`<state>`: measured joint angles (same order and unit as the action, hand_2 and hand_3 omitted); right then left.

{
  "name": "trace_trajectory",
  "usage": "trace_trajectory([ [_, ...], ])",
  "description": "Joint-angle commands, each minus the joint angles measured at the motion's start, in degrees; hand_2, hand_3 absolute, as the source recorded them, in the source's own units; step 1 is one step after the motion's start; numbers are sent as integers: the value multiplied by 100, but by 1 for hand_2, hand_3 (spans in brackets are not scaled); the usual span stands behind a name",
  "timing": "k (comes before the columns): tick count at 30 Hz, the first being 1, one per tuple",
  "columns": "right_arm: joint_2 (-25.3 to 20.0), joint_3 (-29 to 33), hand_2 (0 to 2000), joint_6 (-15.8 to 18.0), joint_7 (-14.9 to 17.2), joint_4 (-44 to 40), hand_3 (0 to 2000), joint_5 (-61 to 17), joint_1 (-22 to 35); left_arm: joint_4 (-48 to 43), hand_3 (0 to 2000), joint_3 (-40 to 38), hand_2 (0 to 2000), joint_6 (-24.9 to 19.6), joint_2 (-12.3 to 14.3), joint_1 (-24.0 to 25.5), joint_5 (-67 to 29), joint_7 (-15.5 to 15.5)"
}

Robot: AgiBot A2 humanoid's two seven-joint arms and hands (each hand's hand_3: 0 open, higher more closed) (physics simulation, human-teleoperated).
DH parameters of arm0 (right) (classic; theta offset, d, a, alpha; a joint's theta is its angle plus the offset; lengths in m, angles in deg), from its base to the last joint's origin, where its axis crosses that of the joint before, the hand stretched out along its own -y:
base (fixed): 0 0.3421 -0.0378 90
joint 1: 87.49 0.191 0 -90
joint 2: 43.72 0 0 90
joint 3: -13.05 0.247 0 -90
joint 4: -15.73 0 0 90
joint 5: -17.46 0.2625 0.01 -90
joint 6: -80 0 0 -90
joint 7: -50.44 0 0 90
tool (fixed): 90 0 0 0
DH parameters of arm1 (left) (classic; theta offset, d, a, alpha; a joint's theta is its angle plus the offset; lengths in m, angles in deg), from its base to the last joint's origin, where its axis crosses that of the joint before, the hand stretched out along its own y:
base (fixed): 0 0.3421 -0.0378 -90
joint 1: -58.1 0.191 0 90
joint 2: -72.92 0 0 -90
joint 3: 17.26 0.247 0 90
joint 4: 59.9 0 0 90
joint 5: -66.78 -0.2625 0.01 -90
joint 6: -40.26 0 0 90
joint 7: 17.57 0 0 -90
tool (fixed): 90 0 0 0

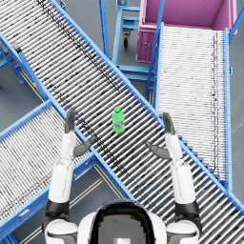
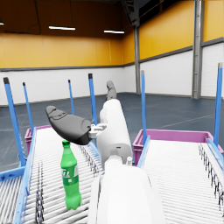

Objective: Pick up the oil and place it on the left assembly line, put the cola on the right, and keep Sprite still

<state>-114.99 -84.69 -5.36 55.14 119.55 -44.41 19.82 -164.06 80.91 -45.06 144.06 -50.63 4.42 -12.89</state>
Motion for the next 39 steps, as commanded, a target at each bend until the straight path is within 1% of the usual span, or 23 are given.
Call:
trace_trajectory([
  [1,48,-84,0,24,24,-20,0,101,-16,27,0,75,0,24,-45,48,112,24],
  [2,137,-242,0,68,69,-58,0,290,-47,79,0,215,0,69,-128,138,321,69],
  [7,199,-357,0,100,102,-85,0,427,-69,117,0,318,0,101,-187,202,473,101],
  [39,213,-384,0,108,109,-91,0,459,-74,125,0,342,0,109,-200,215,508,109],
])
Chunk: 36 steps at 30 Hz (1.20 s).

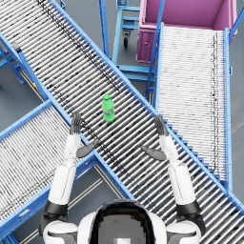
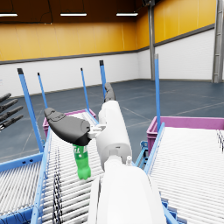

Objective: Pick up the oil and place it on the left assembly line, put the cola on the right, and keep Sprite still

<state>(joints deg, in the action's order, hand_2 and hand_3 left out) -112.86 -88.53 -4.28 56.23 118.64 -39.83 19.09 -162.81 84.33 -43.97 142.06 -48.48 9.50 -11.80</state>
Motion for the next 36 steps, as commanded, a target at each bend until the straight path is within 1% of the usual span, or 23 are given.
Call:
trace_trajectory([
  [1,0,0,0,0,0,0,0,0,0,0,0,0,0,0,0,0,0,0],
  [36,0,0,0,0,0,0,0,0,0,0,0,0,0,0,0,0,0,0],
])
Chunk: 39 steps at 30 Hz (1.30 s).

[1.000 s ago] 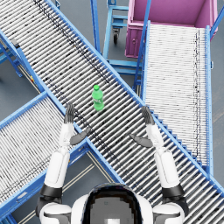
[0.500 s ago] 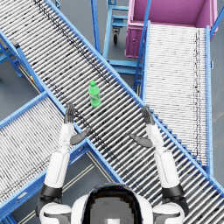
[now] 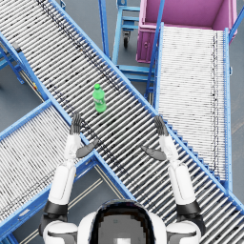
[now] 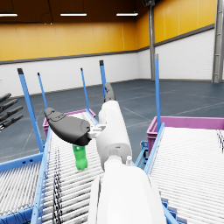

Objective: Pick up the oil and place it on the left assembly line, put the cola on the right, and keep Sprite still

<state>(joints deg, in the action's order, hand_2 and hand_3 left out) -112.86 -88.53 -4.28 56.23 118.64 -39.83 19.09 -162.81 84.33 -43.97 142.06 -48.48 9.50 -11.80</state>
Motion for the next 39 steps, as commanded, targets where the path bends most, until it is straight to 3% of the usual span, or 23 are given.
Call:
trace_trajectory([
  [1,0,0,0,0,0,0,0,0,0,0,0,0,0,0,0,0,0,0],
  [39,0,0,0,0,0,0,0,0,0,0,0,0,0,0,0,0,0,0],
])
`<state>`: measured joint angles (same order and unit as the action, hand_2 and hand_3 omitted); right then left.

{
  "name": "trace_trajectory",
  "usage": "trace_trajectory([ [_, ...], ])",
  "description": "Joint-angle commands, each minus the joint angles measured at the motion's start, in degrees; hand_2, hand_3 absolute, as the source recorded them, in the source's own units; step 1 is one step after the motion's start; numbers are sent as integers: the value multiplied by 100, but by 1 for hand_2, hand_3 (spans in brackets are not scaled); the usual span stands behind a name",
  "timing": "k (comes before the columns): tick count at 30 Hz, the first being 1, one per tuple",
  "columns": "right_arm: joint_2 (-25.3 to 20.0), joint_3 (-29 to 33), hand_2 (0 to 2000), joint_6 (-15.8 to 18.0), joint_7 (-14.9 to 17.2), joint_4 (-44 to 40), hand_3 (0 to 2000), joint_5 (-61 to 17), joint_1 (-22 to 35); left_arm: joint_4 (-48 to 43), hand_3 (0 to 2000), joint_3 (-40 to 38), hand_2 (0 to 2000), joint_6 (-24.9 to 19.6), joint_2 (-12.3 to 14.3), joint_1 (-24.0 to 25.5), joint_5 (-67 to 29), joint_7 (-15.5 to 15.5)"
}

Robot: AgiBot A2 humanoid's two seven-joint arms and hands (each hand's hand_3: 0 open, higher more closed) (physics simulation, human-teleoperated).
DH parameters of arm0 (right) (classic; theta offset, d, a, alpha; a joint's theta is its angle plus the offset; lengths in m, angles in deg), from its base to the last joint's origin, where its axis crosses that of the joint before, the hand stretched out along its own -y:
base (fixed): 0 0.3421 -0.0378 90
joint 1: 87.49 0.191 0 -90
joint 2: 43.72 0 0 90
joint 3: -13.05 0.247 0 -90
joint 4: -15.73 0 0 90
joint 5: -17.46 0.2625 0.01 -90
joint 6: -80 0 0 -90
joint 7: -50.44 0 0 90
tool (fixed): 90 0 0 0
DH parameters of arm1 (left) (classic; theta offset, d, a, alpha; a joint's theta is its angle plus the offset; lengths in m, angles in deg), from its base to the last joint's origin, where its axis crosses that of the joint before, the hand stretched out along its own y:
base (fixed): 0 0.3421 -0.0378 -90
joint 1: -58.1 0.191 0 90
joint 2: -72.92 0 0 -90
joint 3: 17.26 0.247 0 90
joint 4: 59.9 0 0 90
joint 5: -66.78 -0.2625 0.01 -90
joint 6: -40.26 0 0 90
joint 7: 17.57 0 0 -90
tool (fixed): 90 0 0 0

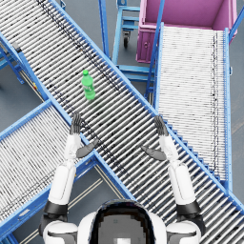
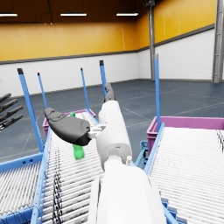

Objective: Pick up the oil and place it on the left assembly line, put the cola on the right, and keep Sprite still

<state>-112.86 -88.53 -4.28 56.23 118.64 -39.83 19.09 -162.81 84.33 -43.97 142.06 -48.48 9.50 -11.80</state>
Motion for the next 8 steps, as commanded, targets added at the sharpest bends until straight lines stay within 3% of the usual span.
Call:
trace_trajectory([
  [1,0,0,0,0,0,0,0,0,0,0,0,0,0,0,0,0,0,0],
  [8,0,0,0,0,0,0,0,0,0,0,0,0,0,0,0,0,0,0],
])
